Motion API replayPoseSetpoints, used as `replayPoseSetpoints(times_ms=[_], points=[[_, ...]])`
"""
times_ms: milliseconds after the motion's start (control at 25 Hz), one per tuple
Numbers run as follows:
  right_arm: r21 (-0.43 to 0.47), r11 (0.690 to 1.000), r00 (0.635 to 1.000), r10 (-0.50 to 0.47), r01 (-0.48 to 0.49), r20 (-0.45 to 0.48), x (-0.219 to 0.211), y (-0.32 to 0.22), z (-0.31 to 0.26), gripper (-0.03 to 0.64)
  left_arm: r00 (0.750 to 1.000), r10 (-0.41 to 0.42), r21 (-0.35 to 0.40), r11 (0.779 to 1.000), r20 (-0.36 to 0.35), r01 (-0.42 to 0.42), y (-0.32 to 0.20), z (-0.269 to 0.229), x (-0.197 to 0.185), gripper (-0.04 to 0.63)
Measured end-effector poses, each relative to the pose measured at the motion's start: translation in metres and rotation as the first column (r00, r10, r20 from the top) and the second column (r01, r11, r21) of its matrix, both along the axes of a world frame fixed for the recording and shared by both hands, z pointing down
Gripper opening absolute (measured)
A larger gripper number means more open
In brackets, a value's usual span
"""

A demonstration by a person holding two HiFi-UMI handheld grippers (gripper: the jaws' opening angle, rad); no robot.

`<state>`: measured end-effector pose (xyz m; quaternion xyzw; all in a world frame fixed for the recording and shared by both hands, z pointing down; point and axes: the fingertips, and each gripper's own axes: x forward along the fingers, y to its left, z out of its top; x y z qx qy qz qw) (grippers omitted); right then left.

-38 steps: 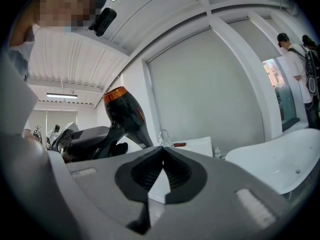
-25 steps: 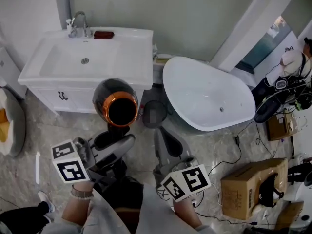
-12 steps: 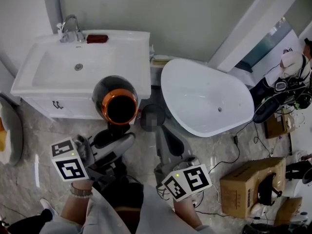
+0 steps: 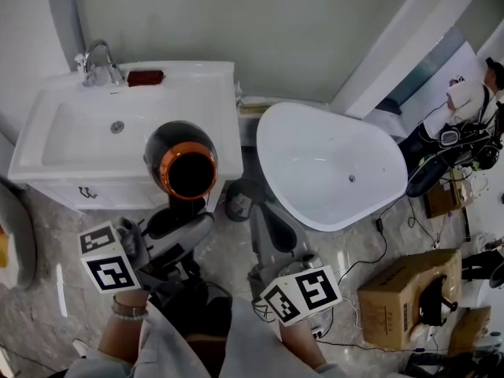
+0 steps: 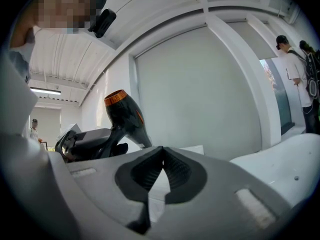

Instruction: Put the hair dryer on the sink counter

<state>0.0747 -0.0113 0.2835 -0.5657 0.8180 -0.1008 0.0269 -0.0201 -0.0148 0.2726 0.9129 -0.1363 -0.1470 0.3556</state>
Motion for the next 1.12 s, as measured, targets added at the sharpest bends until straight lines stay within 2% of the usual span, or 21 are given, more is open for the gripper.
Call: replayPoseSetpoints(times_ms=[720, 1120], points=[[-0.026, 0.999, 0.999, 0.041, -0.041, -0.017, -0.010, -0.046, 0.008, -0.003, 1.000, 0.011, -0.027, 1.000, -0.008, -0.011, -0.056, 0.012, -0.016, 0.179], [-0.038, 0.999, 1.000, -0.006, 0.006, -0.014, -0.003, -0.076, 0.012, -0.003, 1.000, -0.023, -0.031, 0.999, -0.001, 0.023, -0.081, 0.013, -0.007, 0.179]])
